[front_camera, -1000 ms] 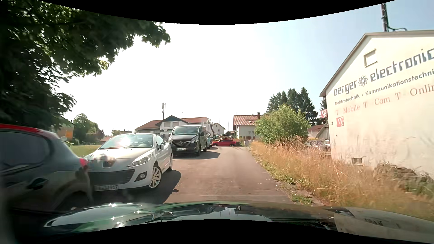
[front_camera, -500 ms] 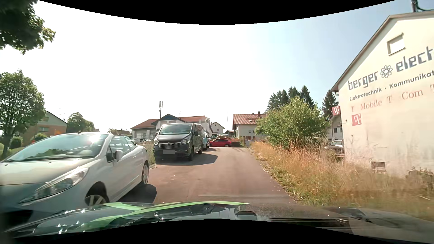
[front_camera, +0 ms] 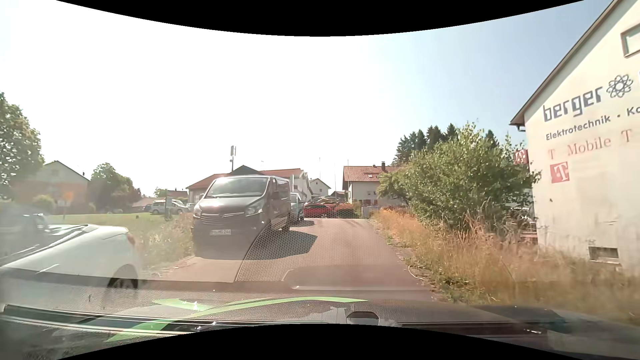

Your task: Follow the waypoints while adhering to traffic rules and regulations

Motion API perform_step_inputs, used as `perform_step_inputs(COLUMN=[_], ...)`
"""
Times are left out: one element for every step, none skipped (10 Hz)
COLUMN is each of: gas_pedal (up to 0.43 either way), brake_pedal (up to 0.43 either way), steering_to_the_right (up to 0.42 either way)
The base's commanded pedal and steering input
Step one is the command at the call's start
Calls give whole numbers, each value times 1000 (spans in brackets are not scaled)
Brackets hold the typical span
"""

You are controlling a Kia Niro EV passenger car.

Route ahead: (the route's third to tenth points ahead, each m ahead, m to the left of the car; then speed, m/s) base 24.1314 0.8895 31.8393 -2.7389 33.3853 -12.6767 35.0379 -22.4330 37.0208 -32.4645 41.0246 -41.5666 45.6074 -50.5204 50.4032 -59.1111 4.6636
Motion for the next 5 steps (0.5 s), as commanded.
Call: perform_step_inputs(gas_pedal=[220,220,220,220,209], brake_pedal=[0,0,0,0,0], steering_to_the_right=[0,0,0,-3,-4])
